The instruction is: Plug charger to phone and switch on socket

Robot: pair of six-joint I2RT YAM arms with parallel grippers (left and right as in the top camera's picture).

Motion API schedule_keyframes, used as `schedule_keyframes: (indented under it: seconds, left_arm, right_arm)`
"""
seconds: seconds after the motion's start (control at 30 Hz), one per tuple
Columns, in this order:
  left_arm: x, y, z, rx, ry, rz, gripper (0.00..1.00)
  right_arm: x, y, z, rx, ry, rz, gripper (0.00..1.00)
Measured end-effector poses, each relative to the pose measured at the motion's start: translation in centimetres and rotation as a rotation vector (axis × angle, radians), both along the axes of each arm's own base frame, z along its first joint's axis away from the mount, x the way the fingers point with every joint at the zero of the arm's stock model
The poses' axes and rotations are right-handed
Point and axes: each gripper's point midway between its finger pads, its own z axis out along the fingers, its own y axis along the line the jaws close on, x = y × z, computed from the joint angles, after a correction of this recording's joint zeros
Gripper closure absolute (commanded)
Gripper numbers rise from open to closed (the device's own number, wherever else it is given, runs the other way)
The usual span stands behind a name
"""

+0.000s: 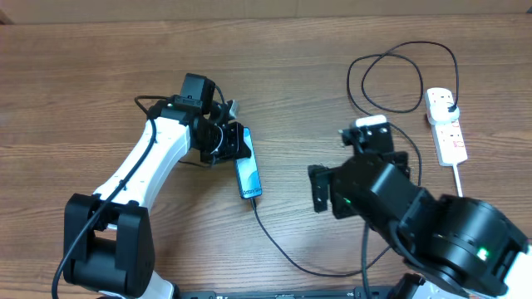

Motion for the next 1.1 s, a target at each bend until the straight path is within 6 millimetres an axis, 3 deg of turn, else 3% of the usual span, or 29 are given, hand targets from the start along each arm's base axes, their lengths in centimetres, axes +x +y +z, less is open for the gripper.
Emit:
schedule_keyframes:
  seconds: [0.2,0.33,0.57,0.83,1.1]
  left_arm:
    - [2.4,-0.6,1.5,-0.01,-0.053,-0.018,0.96]
    - [3.7,-1.7,0.6,-0.041,-0.006,-0.091,0.96]
    - [3.7,-2.7,-3.5,-0.082,0.118,-0.206,0.96]
    - [3.2,-3.2,-2.9,-0.122,0.105,-0.269,0.96]
    - [4.0,-3.2,-3.4,-0.078,0.046,-0.296,0.96]
  right_arm:
    - [0.8,1.2,-0.6,0.017,0.017,-0.03,0.0]
    - [0.8,1.1,-0.8,0.022,0.025,-0.044,0.0]
    - [0.1,0.1,-1.5,-0.019,0.06,-0.056,0.0]
    - [0.6,0.5,-1.1,0.047,0.048,-0.114,0.0]
    - [0.2,-0.1,-1.5,0.032,0.068,-0.134,0.0]
